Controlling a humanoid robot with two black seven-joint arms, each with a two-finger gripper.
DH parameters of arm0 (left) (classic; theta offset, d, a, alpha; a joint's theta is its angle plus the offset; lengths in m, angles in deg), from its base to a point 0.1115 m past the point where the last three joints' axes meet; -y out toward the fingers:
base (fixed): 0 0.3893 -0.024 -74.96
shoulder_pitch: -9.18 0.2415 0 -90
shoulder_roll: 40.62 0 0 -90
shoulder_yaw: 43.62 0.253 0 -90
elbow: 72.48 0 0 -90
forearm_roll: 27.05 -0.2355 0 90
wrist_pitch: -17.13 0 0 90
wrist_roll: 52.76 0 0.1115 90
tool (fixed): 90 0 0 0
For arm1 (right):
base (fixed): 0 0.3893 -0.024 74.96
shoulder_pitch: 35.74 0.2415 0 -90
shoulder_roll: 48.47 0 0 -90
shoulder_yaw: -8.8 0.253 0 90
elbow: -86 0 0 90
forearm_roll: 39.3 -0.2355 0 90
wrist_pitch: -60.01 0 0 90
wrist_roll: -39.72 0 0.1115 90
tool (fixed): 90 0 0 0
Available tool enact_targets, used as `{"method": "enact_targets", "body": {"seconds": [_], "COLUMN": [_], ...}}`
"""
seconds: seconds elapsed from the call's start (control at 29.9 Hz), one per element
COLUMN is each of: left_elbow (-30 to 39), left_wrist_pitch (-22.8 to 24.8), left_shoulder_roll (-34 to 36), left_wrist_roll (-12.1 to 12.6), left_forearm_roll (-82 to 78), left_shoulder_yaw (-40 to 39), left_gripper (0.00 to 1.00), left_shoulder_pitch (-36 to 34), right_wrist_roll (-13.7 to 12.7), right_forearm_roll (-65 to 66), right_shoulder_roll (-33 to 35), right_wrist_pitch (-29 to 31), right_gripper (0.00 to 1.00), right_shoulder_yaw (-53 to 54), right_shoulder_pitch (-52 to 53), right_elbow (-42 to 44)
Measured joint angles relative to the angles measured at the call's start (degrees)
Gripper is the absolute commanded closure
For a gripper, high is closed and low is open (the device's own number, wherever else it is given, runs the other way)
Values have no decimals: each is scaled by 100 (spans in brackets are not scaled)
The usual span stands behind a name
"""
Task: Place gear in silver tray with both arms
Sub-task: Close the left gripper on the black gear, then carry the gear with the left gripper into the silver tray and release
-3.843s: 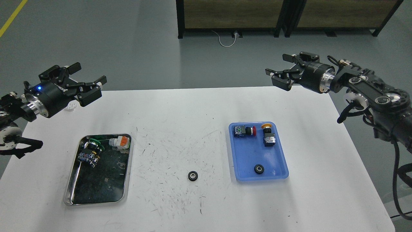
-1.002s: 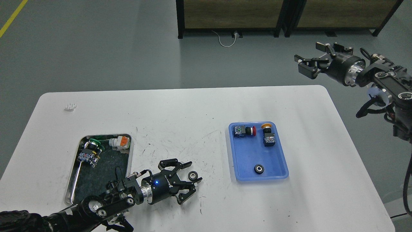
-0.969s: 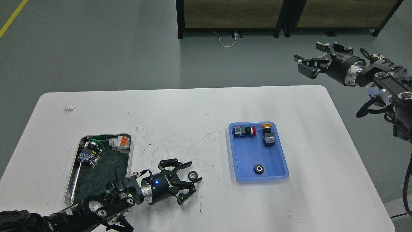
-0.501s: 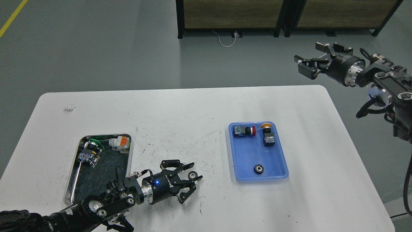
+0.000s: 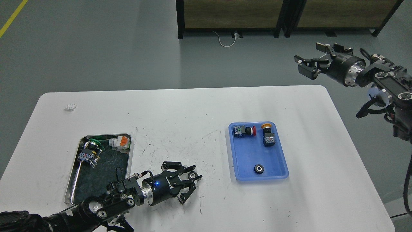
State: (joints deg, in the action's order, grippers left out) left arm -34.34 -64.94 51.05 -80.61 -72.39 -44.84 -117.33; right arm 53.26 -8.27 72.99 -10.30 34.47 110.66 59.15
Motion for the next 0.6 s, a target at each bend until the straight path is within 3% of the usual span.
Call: {"method": "enact_targets", "body": {"seconds": [0.27,0.6], "left_elbow": [-8,-13], "left_wrist_pitch": [-15,-23], "left_shoulder_roll": [5,48], "left_wrist_roll": [2,4], "left_forearm_roll": [0,-3], "left_shoulder_yaw": [132,144], "left_gripper": [57,70], "left_shoulder_pitch": [18,23], "right_wrist_roll": [0,0], "right_forearm_roll": [0,0], "right_shoulder_roll": [0,-5], "right_wrist_pitch": [0,0], "right_gripper": [14,14], "right_shoulder_yaw": [-5,-1], "right_shoulder_pitch": [19,21], "right_elbow": [13,19]}}
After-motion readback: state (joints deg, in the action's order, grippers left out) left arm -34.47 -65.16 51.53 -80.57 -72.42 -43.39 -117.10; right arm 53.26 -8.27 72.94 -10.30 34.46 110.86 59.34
